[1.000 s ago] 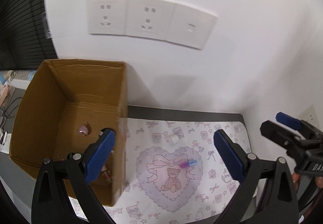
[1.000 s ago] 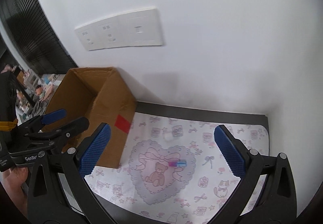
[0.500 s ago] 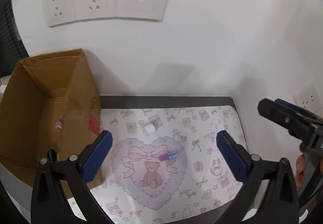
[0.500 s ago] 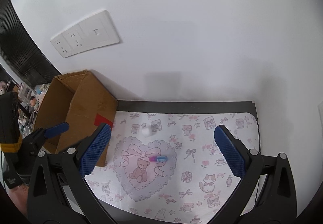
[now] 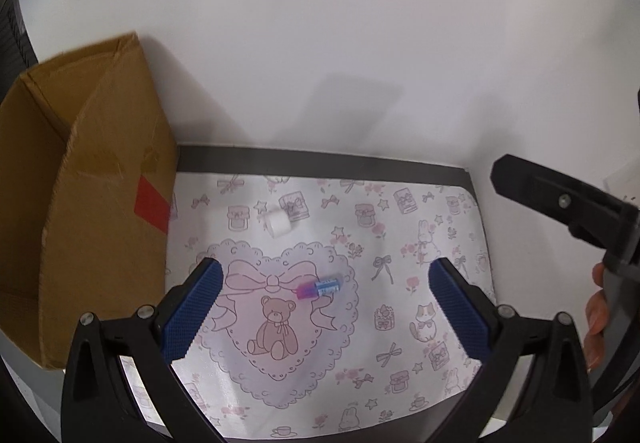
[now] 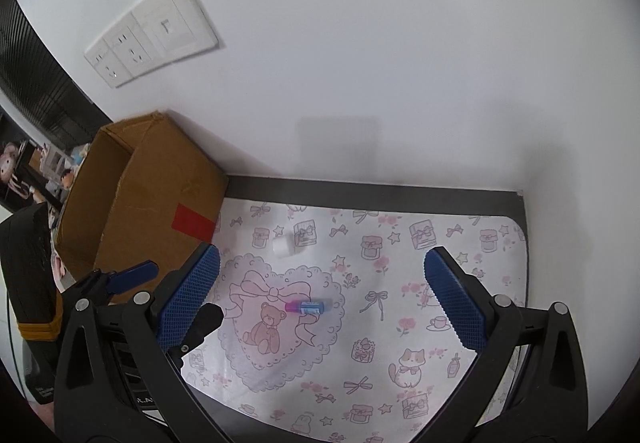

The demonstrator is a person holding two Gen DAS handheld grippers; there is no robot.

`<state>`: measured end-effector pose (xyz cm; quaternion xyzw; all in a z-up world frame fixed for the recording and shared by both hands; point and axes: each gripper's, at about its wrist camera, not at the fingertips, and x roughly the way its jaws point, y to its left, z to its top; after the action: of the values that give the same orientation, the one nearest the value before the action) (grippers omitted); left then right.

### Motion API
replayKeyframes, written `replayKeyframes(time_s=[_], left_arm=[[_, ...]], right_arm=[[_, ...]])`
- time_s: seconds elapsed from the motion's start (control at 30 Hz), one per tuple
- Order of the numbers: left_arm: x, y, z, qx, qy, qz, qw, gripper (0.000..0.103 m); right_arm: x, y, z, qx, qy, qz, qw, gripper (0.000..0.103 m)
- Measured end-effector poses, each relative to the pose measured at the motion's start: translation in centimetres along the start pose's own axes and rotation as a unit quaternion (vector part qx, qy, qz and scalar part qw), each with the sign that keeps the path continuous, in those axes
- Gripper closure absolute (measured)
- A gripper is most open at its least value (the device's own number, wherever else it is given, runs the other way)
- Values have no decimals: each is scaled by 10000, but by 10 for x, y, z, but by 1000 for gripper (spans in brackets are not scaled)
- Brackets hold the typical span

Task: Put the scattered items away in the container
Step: 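Move both open tools from the box back over the mat, then grasp the white cylinder with the left gripper while the right grasps the blue-pink tube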

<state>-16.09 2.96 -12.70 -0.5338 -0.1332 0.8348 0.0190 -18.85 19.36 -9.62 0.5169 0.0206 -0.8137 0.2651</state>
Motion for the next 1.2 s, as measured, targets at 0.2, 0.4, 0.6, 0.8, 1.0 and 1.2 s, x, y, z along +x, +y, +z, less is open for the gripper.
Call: replayKeyframes(time_s=[0.2,0.4,0.6,0.8,1.0,1.2], left_arm=[[21,6,-2,92,211,179,9996,0],[48,17,-2,250,461,257,9983,0],[75,31,2,240,688,185,9972,1],[101,37,6,254,875,212,9956,14],[128,42,7,278,1083,168,9936,22],[152,46,7,231,1258,104,9917,30]], right_arm=[[29,-9,-15,14,316,111,9994,0],[60,-15,-35,21,643,133,9978,4],[87,-22,-55,220,905,120,9956,9],[112,-27,-69,351,1133,91,9929,17],[138,-25,-78,338,1353,115,9902,23],[163,-18,-92,280,1622,182,9862,29]])
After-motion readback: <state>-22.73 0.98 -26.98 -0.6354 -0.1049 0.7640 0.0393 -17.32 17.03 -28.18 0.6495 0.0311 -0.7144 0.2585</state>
